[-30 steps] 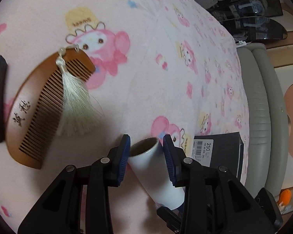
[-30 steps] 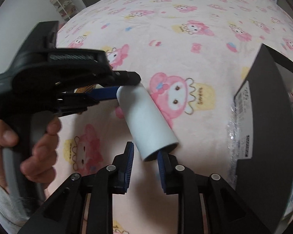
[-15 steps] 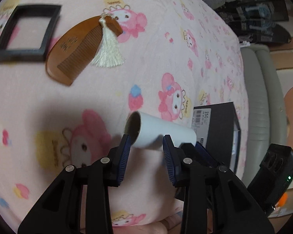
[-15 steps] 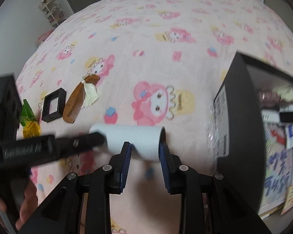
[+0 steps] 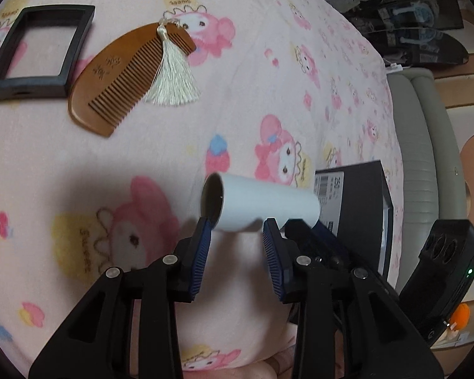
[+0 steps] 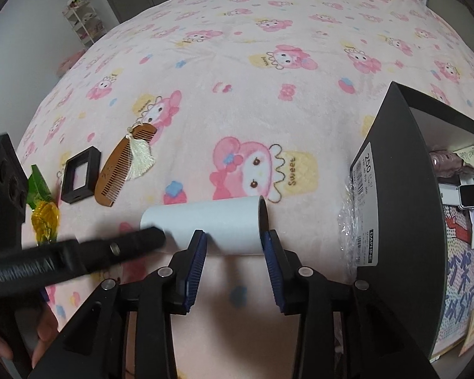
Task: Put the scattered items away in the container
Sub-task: 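Carry the lint roller with the left gripper to the black box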
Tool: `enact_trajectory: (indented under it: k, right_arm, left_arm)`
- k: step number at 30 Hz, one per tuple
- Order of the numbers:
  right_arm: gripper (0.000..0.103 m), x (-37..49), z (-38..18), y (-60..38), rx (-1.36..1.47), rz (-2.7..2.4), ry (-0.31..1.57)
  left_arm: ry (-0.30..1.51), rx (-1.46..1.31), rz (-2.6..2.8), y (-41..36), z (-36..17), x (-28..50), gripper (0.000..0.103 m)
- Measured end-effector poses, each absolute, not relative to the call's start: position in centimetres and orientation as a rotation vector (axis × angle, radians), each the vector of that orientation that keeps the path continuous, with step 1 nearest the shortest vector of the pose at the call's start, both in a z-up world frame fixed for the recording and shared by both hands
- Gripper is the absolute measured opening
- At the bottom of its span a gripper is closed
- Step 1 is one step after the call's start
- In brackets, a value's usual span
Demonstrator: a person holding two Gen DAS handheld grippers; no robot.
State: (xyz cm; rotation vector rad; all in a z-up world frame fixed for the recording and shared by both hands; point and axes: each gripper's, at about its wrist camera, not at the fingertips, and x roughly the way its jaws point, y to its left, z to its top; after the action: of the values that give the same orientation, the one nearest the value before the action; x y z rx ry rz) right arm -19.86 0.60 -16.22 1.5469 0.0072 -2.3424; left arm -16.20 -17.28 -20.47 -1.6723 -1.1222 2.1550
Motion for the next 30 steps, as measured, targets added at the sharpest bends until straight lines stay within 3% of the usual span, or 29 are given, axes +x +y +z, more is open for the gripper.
enact_trajectory:
  k: [14, 24, 30]
  right_arm:
    - [0.041, -21.2, -17.0, 0.9, 1.557, -2.308, -0.086]
    - [0.04, -19.1, -12.7, 2.9, 1.427, -2.293, -0.081]
    - [0.041, -16.5, -11.1, 5.7, 1.4, -2.284, -0.089]
  left_arm:
    - [-1.321, -1.55, 2.131, -18.9, -21.3, -17.1, 0.036]
    - [-1.157, -1.378, 2.166, -17.0, -16.4, -14.6, 0.036]
    - [-1.14, -1.379, 2.098, -14.6, -16.3, -13.2, 0.036]
